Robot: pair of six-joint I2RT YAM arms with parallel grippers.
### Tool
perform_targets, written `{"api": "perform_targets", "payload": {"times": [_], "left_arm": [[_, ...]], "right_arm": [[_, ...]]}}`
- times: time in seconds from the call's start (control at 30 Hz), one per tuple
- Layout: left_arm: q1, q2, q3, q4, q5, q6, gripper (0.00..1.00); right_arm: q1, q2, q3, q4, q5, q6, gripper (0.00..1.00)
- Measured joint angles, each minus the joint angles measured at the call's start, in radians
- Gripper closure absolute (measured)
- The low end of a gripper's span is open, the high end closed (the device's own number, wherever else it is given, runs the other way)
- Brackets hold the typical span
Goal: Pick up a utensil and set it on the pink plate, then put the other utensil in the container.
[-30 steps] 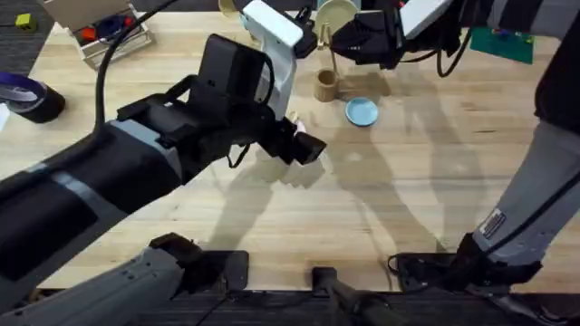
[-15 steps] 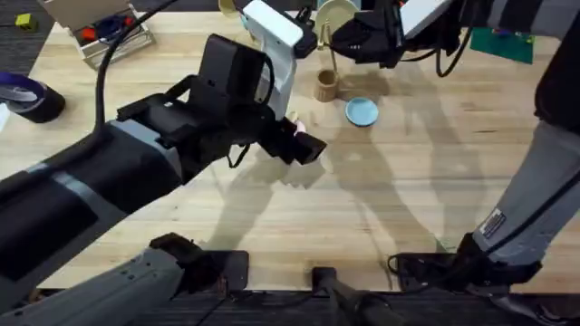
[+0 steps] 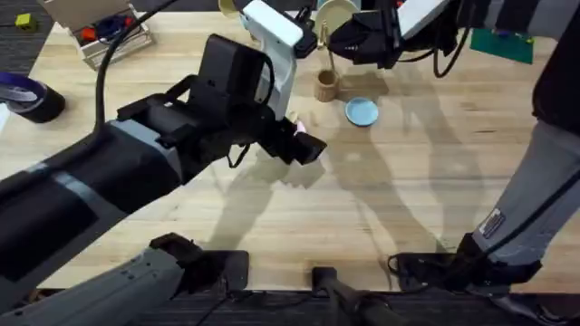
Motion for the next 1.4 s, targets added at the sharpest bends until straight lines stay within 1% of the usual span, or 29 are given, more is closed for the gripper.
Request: {"api": "perform_targets", "payload": {"times": [0.23, 0.5, 0.67, 0.9, 1.13, 1.17, 1.3, 1.4], "left_arm": [[0.000, 0.000, 0.000, 0.000, 0.000, 0.000, 0.008], [0.000, 0.000, 0.000, 0.000, 0.000, 0.000, 0.008], [0.000, 0.000, 0.000, 0.000, 0.000, 0.000, 0.008], [0.000, 0.000, 0.000, 0.000, 0.000, 0.000, 0.008], [0.000, 0.000, 0.000, -0.007, 0.000, 0.000, 0.008], [0.000, 0.000, 0.000, -0.014, 0.000, 0.000, 0.008], [0.000, 0.000, 0.000, -0.041, 0.000, 0.000, 0.008], [0.000, 0.000, 0.000, -0.045, 0.000, 0.000, 0.008]], "right_arm": [[0.003, 0.009, 0.000, 0.002, 0.000, 0.001, 0.968], [0.003, 0.082, 0.000, 0.001, 0.000, 0.001, 0.968], [0.003, 0.093, 0.000, 0.018, 0.000, 0.008, 0.969], [0.003, 0.162, 0.000, 0.027, 0.000, 0.012, 0.968], [0.003, 0.168, 0.000, 0.027, 0.000, 0.012, 0.967], [0.003, 0.168, 0.000, 0.027, 0.000, 0.012, 0.960], [0.003, 0.168, 0.000, 0.027, 0.000, 0.012, 0.877], [0.003, 0.168, 0.000, 0.027, 0.000, 0.012, 0.720]]}}
